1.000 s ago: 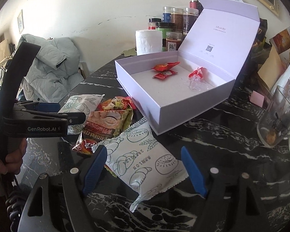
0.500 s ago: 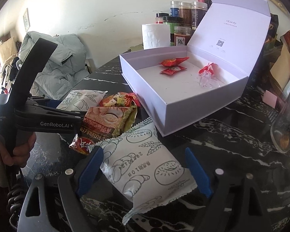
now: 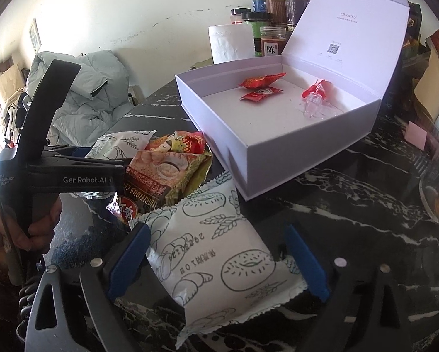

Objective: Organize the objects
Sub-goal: 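Grasp a white bread packet with the left tool while the right tool grasps another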

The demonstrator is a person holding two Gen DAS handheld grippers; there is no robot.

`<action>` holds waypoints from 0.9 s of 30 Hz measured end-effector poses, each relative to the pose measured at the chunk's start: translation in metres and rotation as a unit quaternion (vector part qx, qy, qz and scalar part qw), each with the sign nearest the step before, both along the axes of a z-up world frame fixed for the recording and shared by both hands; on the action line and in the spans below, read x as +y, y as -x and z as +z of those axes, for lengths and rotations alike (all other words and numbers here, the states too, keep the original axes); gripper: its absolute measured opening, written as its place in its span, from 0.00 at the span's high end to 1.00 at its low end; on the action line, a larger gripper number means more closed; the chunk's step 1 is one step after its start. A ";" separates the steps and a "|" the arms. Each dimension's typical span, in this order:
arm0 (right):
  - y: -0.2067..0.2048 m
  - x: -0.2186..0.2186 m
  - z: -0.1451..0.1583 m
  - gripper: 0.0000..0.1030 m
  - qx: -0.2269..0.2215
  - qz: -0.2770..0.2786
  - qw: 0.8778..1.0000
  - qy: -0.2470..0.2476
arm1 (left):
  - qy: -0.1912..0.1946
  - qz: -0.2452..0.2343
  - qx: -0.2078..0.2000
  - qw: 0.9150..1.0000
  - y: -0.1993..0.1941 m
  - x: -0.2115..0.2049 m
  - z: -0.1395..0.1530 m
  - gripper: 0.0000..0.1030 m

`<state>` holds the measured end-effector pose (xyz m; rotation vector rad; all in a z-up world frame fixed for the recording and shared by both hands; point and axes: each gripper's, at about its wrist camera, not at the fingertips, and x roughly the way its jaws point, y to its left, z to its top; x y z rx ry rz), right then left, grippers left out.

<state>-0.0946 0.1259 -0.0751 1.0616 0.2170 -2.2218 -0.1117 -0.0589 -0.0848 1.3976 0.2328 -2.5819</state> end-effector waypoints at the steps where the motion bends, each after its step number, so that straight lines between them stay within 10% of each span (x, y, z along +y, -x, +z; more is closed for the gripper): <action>1: -0.001 0.000 0.001 0.15 0.002 0.001 1.000 -0.001 | 0.001 0.001 0.000 1.000 0.000 0.000 0.000 0.14; 9: -0.012 0.010 0.008 0.41 -0.006 -0.016 1.000 -0.002 | 0.008 -0.005 0.006 1.000 -0.010 0.005 0.005 0.34; 27: -0.063 0.014 0.012 0.34 0.001 0.009 0.999 -0.036 | 0.006 -0.067 -0.018 0.998 -0.067 0.027 0.008 0.35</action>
